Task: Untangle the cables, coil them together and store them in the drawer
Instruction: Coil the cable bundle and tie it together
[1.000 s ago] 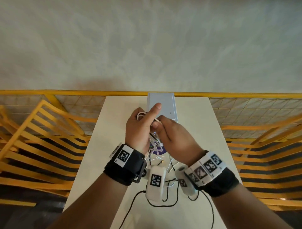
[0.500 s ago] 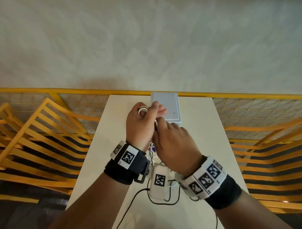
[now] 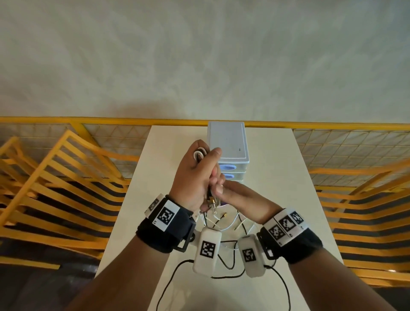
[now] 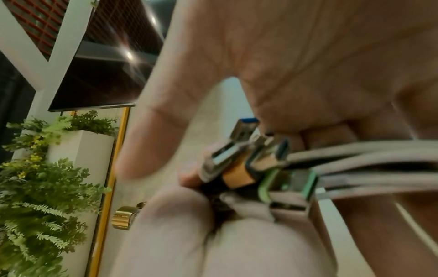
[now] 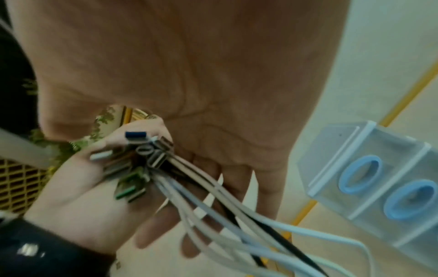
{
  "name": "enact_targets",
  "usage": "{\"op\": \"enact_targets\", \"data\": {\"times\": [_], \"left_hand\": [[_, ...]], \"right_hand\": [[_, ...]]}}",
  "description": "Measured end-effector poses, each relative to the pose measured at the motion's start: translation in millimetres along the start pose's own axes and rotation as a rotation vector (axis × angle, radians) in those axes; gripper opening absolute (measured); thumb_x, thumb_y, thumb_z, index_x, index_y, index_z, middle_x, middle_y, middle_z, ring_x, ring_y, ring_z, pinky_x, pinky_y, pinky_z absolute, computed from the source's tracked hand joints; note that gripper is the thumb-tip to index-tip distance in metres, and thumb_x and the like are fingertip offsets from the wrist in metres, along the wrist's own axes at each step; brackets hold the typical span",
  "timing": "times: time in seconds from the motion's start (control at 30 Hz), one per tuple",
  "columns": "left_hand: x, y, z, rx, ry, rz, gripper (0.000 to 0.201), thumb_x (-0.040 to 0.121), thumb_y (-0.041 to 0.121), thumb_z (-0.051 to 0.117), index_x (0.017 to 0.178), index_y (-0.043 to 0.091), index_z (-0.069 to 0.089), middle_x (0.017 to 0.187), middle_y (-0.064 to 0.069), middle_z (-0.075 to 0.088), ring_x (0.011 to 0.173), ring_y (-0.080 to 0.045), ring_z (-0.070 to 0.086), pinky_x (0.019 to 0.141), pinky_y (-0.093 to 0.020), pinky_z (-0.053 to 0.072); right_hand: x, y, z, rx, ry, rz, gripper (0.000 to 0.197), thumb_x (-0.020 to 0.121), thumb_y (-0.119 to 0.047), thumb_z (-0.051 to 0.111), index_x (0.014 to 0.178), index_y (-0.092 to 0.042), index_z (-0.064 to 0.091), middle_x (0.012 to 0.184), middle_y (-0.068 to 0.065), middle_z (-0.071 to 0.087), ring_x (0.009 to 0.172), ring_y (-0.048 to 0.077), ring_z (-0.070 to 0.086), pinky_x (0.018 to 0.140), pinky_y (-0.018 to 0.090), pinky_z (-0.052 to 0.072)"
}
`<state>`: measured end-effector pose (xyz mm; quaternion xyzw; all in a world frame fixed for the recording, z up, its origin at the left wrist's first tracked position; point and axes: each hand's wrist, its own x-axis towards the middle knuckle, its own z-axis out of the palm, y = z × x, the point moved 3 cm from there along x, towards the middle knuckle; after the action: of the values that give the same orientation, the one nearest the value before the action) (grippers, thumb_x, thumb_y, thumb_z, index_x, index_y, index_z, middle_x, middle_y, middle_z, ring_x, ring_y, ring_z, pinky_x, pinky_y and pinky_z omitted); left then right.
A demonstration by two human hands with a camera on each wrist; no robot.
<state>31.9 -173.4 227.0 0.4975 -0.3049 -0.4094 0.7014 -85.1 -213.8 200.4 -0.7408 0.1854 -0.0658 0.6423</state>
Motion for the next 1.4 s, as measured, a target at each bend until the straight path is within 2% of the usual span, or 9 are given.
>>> {"op": "enact_targets", "data": {"times": [0.13, 0.33, 0.47, 0.57, 0.8, 0.97, 1.13, 1.23, 1.4], "left_hand": [[-2.9, -1.4, -6.9, 0.076, 0.025, 0.027, 0.028, 0.094, 0.010, 0.059, 0.077, 0.013, 0.037, 0.048, -0.004, 0.035, 0.041, -0.016, 0.036, 0.053, -0.031, 0.044], [-8.6, -2.1, -14.3, 0.193, 0.147, 0.082, 0.027, 0.102, 0.011, 0.058, 0.083, 0.015, 0.039, 0.054, -0.005, 0.047, 0.048, -0.025, 0.051, 0.061, -0.037, 0.054], [-8.7, 0.8, -15.3, 0.115, 0.206, 0.078, 0.023, 0.101, 0.010, 0.059, 0.089, 0.019, 0.043, 0.054, -0.001, 0.043, 0.046, -0.021, 0.042, 0.056, -0.032, 0.049], [-6.5, 3.5, -13.6, 0.084, 0.214, 0.043, 0.016, 0.099, 0.014, 0.064, 0.106, 0.022, 0.052, 0.052, 0.001, 0.046, 0.044, -0.016, 0.045, 0.056, -0.031, 0.048], [-7.6, 3.5, -10.8, 0.060, 0.202, -0.126, 0.043, 0.093, 0.018, 0.073, 0.129, 0.027, 0.051, 0.089, -0.010, 0.077, 0.081, -0.025, 0.076, 0.066, -0.043, 0.057], [-14.8, -2.2, -7.3, 0.122, -0.010, -0.395, 0.030, 0.094, 0.046, 0.064, 0.093, 0.020, 0.080, 0.108, -0.004, 0.079, 0.082, -0.035, 0.067, 0.048, -0.028, 0.045], [-9.7, 0.7, -10.3, 0.164, 0.032, -0.273, 0.053, 0.099, 0.055, 0.052, 0.066, 0.014, 0.054, 0.096, -0.010, 0.080, 0.055, -0.029, 0.067, 0.051, -0.032, 0.046], [-2.8, 3.7, -12.2, 0.099, 0.064, -0.176, 0.051, 0.091, 0.057, 0.056, 0.062, 0.015, 0.051, 0.070, -0.016, 0.074, 0.081, -0.026, 0.078, 0.066, -0.042, 0.055], [8.3, 16.5, -34.9, 0.025, 0.040, -0.051, 0.048, 0.092, 0.054, 0.060, 0.060, 0.019, 0.054, 0.047, 0.001, 0.043, 0.043, -0.019, 0.051, 0.057, -0.033, 0.051]], "right_hand": [[1.4, 1.1, 0.8, -0.070, -0.019, 0.000, 0.062, 0.095, -0.064, 0.043, 0.110, -0.007, 0.063, 0.092, 0.007, 0.069, 0.087, 0.017, 0.067, 0.099, 0.046, 0.053], [3.0, -0.5, 6.5, -0.211, 0.079, -0.046, 0.028, 0.106, -0.038, 0.044, 0.087, -0.020, 0.055, 0.071, -0.011, 0.058, 0.066, 0.002, 0.055, 0.074, 0.020, 0.047], [4.0, -10.7, 8.0, -0.203, 0.063, -0.095, 0.016, 0.106, -0.041, 0.043, 0.100, -0.033, 0.056, 0.081, -0.009, 0.070, 0.077, 0.002, 0.068, 0.077, 0.029, 0.055], [7.1, -12.5, 6.6, -0.211, 0.051, -0.119, 0.023, 0.108, -0.037, 0.043, 0.106, -0.020, 0.059, 0.086, 0.000, 0.074, 0.076, 0.009, 0.072, 0.072, 0.026, 0.054], [6.2, -7.2, 7.9, -0.205, 0.124, -0.182, 0.022, 0.108, -0.028, 0.044, 0.091, -0.020, 0.055, 0.074, -0.007, 0.064, 0.065, 0.008, 0.060, 0.068, 0.024, 0.052], [8.9, -2.1, 8.1, -0.265, 0.137, -0.200, 0.015, 0.108, -0.028, 0.045, 0.104, -0.042, 0.043, 0.073, -0.008, 0.063, 0.064, 0.006, 0.062, 0.067, 0.022, 0.054], [12.2, -2.0, 6.0, -0.209, 0.159, -0.139, 0.012, 0.106, -0.032, 0.048, 0.104, -0.026, 0.058, 0.078, -0.004, 0.070, 0.072, 0.013, 0.070, 0.072, 0.025, 0.055], [11.4, 4.5, -1.6, -0.187, 0.180, -0.126, 0.024, 0.098, -0.046, 0.060, 0.100, -0.024, 0.067, 0.080, 0.004, 0.072, 0.078, 0.020, 0.071, 0.079, 0.039, 0.056], [6.4, 46.8, -3.2, -0.309, 0.151, -0.023, 0.047, 0.093, -0.059, 0.059, 0.089, -0.013, 0.063, 0.071, 0.001, 0.056, 0.065, 0.010, 0.058, 0.080, 0.044, 0.054]]}}
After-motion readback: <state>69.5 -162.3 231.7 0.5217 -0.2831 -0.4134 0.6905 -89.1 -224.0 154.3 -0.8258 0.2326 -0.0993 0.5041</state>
